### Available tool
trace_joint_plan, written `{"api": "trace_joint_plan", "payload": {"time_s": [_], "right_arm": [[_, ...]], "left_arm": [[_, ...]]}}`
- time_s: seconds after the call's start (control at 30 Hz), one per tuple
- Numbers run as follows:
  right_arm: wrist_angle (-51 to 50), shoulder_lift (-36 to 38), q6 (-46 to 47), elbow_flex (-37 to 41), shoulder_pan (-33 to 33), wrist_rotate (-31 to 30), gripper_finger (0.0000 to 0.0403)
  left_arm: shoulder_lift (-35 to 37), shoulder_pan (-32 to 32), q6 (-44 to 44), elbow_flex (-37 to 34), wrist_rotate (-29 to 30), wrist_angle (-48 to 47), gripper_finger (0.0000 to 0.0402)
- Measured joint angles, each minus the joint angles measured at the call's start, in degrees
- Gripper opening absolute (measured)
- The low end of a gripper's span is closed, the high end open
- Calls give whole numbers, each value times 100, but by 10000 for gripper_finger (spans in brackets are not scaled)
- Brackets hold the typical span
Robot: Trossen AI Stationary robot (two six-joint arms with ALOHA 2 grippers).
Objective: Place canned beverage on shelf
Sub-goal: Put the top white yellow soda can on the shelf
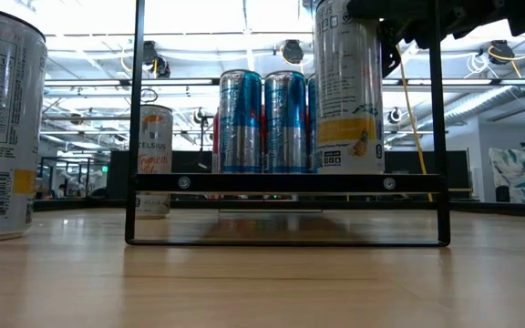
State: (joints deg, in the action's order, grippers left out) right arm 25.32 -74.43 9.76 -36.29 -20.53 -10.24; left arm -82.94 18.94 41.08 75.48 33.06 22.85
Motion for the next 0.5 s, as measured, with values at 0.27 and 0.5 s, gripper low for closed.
{"api": "trace_joint_plan", "payload": {"time_s": [0.27,0.5], "right_arm": [[-19,0,158,0,0,0,268],[-36,0,324,0,51,154,268]], "left_arm": [[0,2,2,0,11,-2,359],[-4,1,44,0,96,-150,359]]}}
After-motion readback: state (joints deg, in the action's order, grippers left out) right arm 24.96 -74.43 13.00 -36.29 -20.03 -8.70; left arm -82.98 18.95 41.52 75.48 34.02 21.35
